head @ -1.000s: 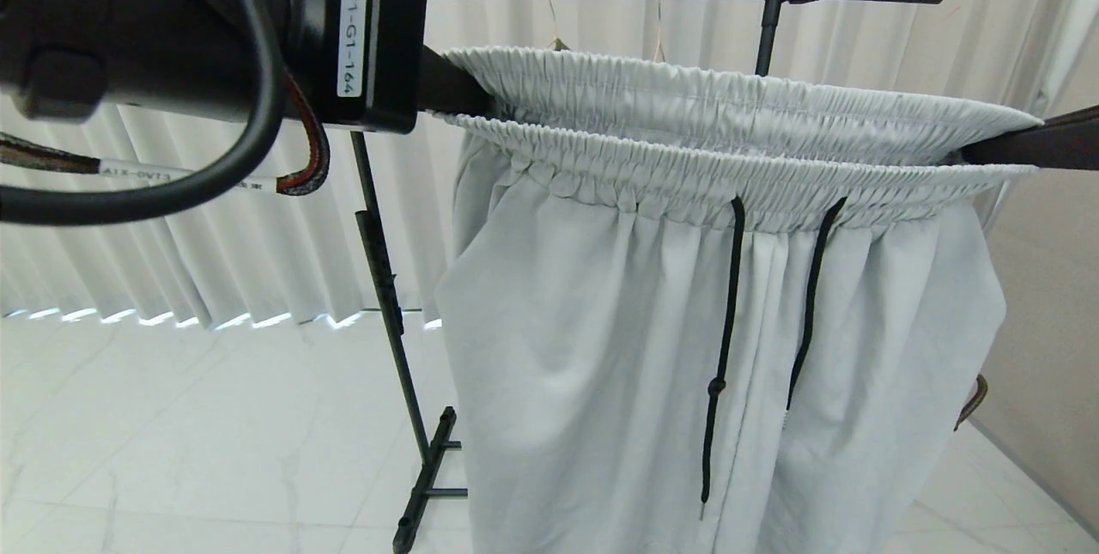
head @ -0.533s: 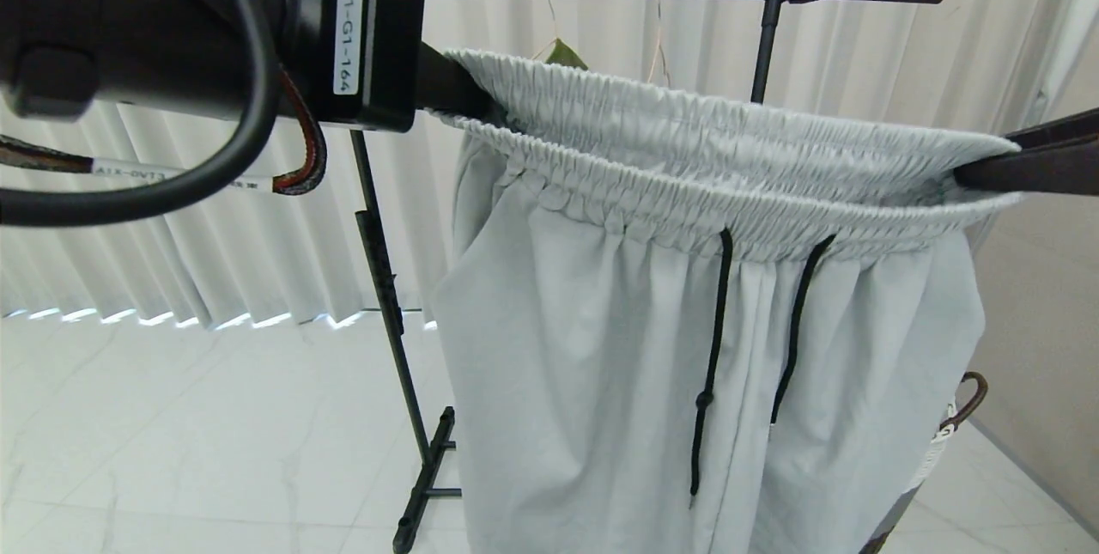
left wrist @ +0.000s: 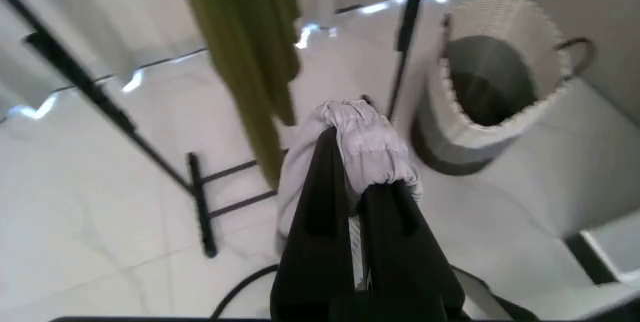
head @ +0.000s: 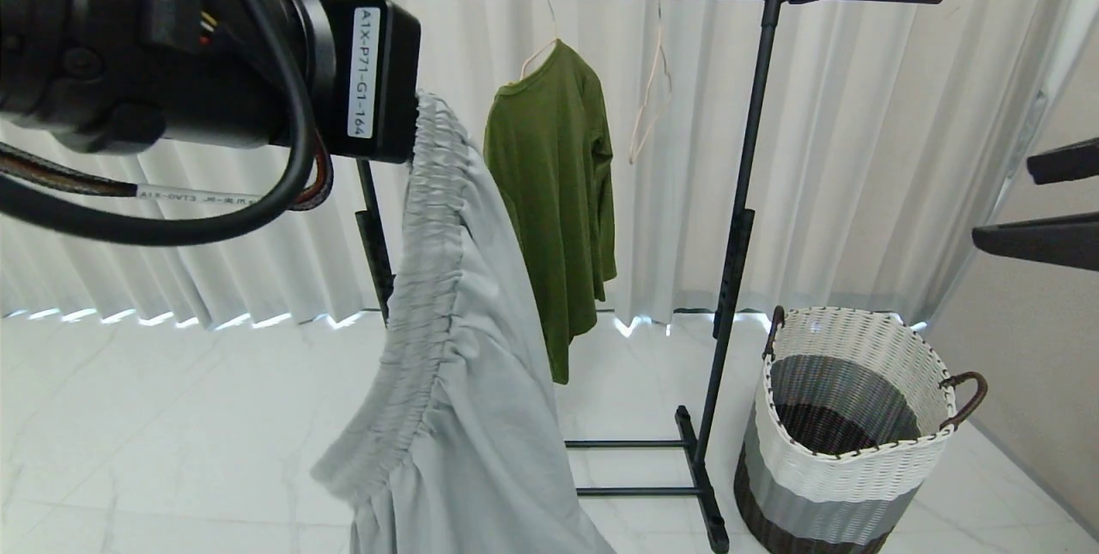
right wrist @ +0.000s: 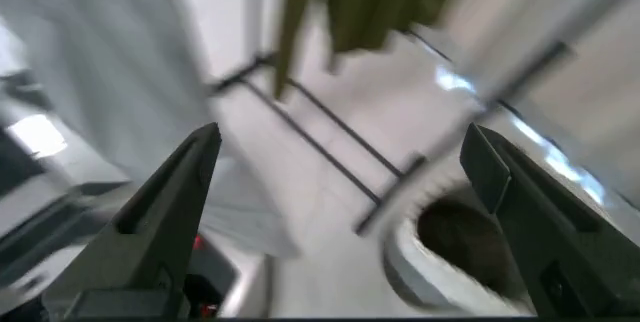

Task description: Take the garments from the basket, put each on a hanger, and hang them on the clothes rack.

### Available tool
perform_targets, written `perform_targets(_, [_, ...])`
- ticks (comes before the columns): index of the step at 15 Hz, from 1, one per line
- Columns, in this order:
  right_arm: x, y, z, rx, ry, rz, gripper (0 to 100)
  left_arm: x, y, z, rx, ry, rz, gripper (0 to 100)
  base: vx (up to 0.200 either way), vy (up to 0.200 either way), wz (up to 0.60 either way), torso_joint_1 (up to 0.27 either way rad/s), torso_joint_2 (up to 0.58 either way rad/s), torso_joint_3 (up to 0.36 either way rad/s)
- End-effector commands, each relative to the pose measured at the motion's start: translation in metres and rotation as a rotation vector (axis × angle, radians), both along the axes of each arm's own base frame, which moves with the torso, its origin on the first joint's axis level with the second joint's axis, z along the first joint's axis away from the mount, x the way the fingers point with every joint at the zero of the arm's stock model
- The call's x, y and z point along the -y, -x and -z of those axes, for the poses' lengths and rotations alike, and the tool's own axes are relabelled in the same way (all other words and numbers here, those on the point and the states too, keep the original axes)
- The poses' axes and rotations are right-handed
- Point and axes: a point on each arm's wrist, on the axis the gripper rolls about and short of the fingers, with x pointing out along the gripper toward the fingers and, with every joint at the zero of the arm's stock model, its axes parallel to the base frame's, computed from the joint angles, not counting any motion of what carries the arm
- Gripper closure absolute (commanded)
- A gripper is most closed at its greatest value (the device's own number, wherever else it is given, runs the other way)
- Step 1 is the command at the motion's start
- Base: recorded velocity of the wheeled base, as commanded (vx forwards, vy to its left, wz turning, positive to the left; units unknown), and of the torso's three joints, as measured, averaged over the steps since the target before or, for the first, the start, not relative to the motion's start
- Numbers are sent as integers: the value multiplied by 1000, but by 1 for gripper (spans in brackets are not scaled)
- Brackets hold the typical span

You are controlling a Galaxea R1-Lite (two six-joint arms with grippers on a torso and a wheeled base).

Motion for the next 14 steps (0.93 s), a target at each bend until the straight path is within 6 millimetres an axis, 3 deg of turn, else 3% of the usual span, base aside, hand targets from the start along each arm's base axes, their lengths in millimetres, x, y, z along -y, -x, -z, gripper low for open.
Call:
perform_targets(1, [13, -13, 15, -36, 126, 262, 0, -7, -8, 6, 2, -36, -90, 100, 0, 0, 0, 0, 0, 0])
perform_targets(3, [23, -21, 30, -80, 235, 449, 0, -15, -16, 13, 13, -92, -207, 100, 0, 0, 0, 0, 0, 0])
perform_targets(8, [35, -21, 40, -110, 264, 536, 0, -23, -16, 15, 8, -105, -233, 100, 0, 0, 0, 0, 0, 0])
perform_targets(14, [35, -22, 44, -109, 264, 547, 0, -29, -17, 12, 17, -113, -245, 100, 0, 200, 0, 3, 2, 3])
